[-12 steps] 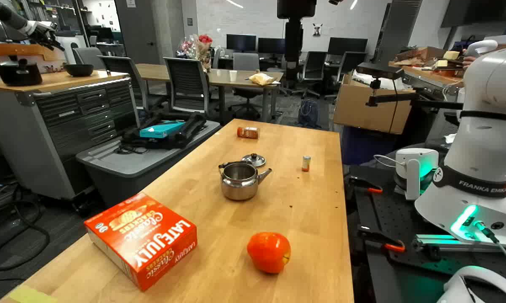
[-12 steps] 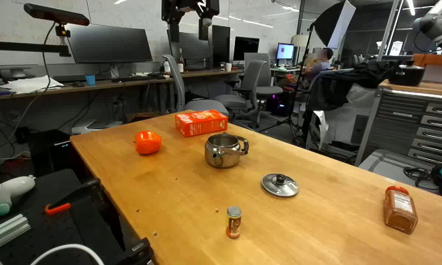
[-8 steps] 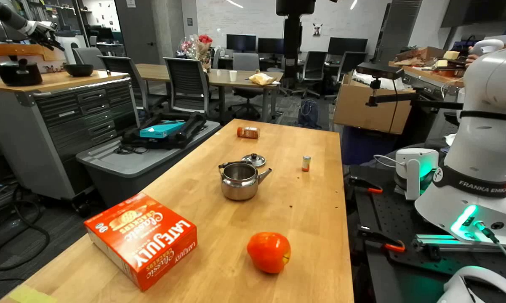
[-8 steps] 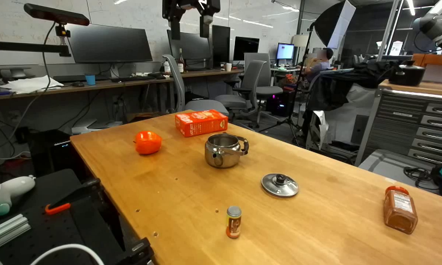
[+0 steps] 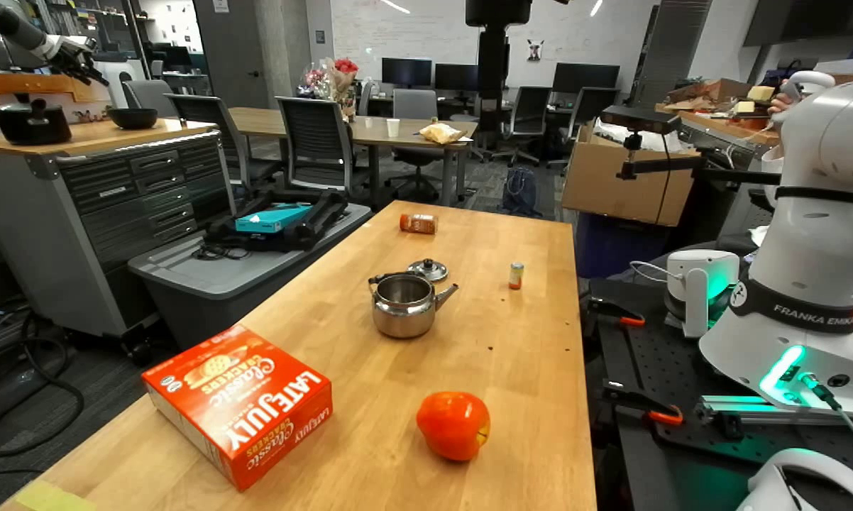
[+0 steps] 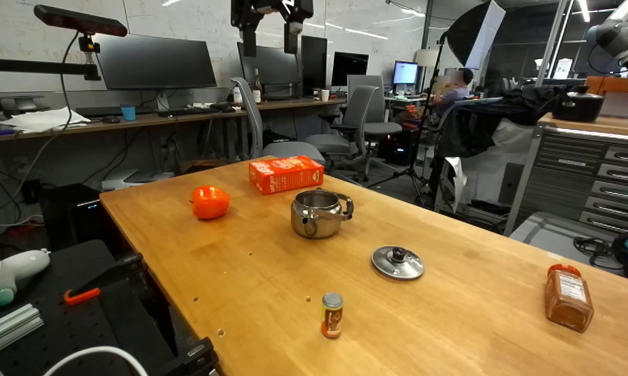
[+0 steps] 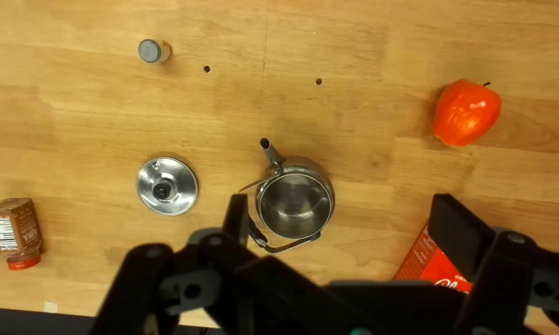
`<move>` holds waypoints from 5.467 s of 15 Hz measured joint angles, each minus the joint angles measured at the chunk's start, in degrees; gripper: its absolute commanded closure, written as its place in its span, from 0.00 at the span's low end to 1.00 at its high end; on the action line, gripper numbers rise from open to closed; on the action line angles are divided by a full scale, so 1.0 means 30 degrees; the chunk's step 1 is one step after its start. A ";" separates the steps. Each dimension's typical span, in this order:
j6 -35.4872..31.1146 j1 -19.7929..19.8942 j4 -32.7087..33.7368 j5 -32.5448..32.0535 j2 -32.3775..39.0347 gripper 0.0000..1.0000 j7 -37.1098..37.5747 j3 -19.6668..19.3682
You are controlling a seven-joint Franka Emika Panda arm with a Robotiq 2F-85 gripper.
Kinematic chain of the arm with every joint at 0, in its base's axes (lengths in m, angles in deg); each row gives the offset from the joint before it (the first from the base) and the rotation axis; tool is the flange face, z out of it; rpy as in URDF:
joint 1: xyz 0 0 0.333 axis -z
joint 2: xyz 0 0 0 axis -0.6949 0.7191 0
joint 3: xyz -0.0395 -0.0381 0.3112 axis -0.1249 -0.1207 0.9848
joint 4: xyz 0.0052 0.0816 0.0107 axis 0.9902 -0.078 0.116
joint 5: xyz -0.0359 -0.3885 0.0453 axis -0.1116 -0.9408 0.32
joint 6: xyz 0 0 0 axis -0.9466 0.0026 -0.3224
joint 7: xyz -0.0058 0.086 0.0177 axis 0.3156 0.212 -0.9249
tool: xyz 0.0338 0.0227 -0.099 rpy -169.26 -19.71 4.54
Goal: Pick the lid and put it on the tea pot
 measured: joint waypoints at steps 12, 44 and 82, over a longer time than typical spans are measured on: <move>-0.3358 0.0115 0.0372 0.0345 0.1039 0.00 0.1208 -0.0597; -0.6776 0.1912 0.5358 0.1558 1.1882 0.00 0.3485 -0.3217; -0.3425 0.3237 1.0362 0.2190 1.8433 0.00 0.5537 -0.3908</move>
